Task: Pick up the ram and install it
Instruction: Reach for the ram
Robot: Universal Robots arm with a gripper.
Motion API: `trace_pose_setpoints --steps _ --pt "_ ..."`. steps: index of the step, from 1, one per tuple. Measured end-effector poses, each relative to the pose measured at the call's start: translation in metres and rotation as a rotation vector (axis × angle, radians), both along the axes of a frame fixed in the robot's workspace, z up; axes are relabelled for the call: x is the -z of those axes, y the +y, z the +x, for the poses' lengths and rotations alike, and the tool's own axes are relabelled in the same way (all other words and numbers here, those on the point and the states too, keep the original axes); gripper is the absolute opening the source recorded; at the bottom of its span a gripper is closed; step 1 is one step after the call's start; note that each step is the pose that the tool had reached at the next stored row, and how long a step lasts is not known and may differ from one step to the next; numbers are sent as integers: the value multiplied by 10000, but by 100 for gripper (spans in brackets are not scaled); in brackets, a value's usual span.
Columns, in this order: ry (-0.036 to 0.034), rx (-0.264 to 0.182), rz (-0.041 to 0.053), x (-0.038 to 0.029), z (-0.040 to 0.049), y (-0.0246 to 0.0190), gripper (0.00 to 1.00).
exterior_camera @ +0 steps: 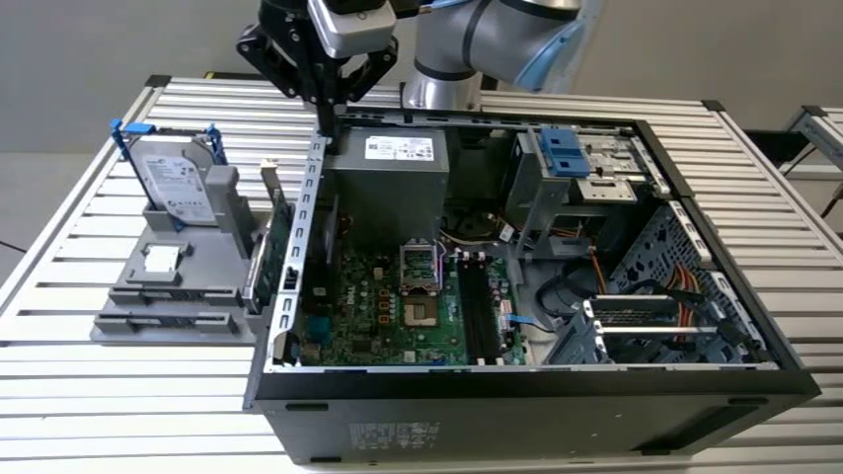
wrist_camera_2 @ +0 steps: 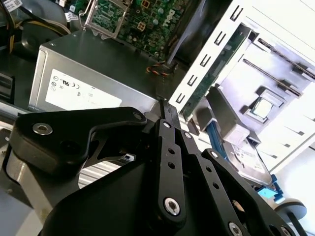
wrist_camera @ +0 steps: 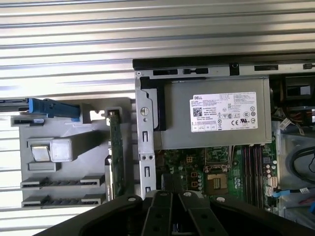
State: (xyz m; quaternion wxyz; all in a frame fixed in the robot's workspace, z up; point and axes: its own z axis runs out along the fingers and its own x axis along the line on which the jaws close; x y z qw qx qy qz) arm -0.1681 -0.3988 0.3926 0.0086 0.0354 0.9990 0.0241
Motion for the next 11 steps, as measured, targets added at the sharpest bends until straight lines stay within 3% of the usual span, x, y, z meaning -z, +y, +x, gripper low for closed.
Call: trace_pose_setpoints --steps 11 --pt "27 0 0 0 -92 0 0"
